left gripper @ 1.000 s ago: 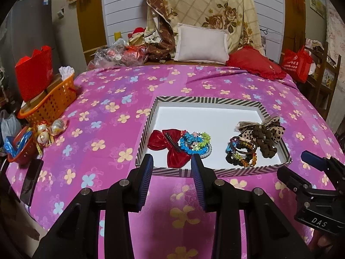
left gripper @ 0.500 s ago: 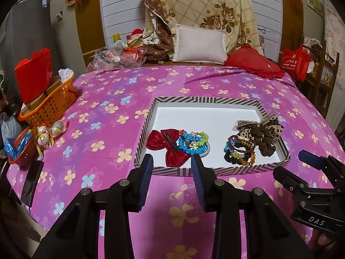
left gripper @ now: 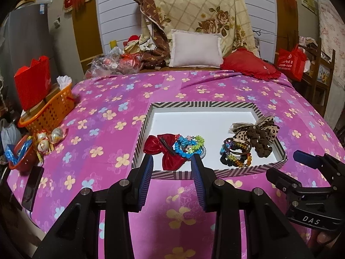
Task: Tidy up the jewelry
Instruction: 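Release both items in the tray and withdraw both open tools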
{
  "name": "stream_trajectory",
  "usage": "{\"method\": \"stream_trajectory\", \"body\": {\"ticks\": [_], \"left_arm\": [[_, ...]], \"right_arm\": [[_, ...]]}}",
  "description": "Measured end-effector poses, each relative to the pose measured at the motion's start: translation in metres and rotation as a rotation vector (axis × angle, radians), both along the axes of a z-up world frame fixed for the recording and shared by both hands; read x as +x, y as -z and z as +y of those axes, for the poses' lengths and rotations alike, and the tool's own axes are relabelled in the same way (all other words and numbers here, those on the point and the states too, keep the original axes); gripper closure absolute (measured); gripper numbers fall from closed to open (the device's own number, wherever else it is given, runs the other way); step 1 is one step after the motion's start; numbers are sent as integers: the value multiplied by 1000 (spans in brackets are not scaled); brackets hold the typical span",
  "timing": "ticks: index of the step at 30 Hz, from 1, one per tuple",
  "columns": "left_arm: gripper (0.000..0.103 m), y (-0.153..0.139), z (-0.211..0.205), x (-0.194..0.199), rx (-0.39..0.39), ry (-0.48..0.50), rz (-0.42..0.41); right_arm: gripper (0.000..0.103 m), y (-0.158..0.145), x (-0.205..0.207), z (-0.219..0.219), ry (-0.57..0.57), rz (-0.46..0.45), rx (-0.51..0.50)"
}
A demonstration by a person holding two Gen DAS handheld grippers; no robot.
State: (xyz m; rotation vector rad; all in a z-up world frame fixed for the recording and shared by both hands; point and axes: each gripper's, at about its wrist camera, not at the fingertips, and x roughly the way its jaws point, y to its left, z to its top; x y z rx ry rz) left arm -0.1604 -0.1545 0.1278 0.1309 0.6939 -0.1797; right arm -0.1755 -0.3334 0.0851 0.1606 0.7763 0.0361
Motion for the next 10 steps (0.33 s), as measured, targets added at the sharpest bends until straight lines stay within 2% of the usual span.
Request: {"method": "stream_trajectory", "body": {"ticks": [10], "left_arm": [[85, 10, 6, 5, -9, -15, 20]], "right_arm": [[18, 3, 0, -4, 9, 4, 4]]}}
